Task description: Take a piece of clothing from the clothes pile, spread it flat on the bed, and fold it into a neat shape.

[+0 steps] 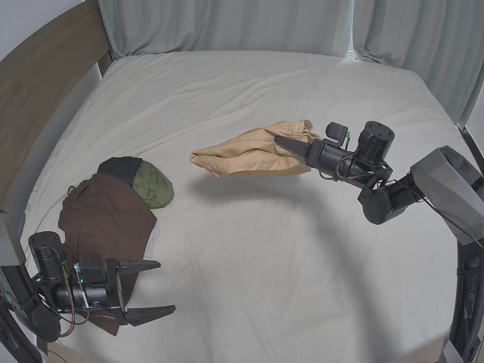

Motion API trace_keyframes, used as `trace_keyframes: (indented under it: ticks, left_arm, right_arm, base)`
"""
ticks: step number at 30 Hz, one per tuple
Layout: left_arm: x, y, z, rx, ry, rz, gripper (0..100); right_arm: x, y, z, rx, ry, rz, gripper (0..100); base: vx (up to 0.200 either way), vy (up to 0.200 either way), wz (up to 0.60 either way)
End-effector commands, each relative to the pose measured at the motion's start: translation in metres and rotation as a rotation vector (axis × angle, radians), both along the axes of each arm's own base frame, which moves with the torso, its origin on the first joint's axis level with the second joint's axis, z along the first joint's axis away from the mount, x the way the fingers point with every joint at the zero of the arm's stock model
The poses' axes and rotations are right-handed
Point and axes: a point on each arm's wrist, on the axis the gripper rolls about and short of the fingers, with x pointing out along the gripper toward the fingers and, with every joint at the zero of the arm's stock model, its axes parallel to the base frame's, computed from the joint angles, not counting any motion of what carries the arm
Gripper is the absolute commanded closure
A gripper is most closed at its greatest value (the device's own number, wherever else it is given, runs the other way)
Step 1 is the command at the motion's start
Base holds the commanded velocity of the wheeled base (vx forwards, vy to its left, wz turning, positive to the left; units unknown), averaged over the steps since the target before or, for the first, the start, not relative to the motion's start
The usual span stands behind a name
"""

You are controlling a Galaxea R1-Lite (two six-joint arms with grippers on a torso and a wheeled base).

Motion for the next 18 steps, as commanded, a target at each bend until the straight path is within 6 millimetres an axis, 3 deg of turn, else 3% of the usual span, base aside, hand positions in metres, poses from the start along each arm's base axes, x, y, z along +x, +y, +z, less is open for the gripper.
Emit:
trace_keyframes:
  ticks: [1, 8, 18]
  left_arm:
    - [-0.004, 0.0, -0.002, 0.001, 0.017, -0.003, 0]
    - [-0.004, 0.0, -0.002, 0.002, 0.02, -0.003, 0]
    - [-0.004, 0.0, -0.001, 0.001, 0.015, -0.004, 0]
  right_arm:
    - [0.022, -0.002, -0.028, -0.016, 0.051, -0.019, 100]
    - [0.022, -0.002, -0.049, -0.033, 0.097, -0.021, 100]
    - [0.029, -0.008, -0.036, -0.019, 0.06, -0.035, 100]
  base:
    - [0.0, 0.0, 0.0]
    - [0.0, 0.0, 0.0]
    - [0.0, 0.0, 0.0]
